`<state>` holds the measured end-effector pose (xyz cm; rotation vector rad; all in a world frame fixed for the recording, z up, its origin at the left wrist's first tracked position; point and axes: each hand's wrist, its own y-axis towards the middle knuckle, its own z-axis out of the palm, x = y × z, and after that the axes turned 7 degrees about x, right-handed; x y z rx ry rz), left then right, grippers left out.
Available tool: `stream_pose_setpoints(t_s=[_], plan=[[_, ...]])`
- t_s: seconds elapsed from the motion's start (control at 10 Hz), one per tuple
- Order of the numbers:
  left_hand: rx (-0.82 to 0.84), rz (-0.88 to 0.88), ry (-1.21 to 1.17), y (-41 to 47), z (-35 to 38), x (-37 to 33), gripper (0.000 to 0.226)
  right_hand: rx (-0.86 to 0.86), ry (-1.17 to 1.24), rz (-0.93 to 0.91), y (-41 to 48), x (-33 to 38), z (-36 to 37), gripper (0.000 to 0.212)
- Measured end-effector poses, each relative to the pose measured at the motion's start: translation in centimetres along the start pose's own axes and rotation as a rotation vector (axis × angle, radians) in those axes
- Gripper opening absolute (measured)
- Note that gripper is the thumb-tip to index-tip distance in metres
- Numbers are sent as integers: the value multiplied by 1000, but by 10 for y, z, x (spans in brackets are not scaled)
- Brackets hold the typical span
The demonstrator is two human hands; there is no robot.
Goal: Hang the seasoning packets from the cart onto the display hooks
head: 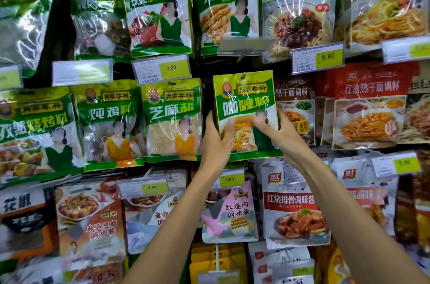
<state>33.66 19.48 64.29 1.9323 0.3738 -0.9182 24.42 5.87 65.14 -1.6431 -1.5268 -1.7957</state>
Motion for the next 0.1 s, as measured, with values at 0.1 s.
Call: stream_pose_setpoints(t_s=[0.1], plan=[[0, 30, 74, -12, -6, -6, 67, -75, -108, 1, -11, -1, -1, 87]])
